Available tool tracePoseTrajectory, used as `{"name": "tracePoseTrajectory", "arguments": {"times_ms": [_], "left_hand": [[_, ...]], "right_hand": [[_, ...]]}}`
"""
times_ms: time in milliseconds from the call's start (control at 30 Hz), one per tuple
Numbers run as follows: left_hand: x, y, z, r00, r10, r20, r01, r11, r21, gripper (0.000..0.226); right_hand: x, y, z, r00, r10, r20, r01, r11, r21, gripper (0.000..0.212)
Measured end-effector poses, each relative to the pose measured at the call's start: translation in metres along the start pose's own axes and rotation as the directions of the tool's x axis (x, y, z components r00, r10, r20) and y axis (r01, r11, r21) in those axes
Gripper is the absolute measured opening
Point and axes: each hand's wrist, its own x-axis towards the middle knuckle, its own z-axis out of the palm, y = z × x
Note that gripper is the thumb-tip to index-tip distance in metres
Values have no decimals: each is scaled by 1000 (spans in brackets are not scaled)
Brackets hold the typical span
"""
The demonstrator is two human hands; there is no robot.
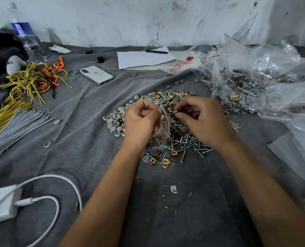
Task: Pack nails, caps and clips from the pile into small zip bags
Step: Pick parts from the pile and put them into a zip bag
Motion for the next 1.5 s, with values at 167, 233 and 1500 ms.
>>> {"name": "tracePoseTrajectory", "arguments": {"times_ms": [167,233,1500], "left_hand": [[-1,-3,5,999,32,21,-33,998,47,23],[-1,-4,5,999,48,21,-50,997,58,22],[-4,-2,-5,893,-62,447,103,992,-68,60]], "right_hand": [[-13,-13,7,988,-157,11,157,984,-82,21],[-15,-11,7,994,-113,16,114,990,-84,22],[18,-28,-26,966,63,-252,37,928,372,19]]}}
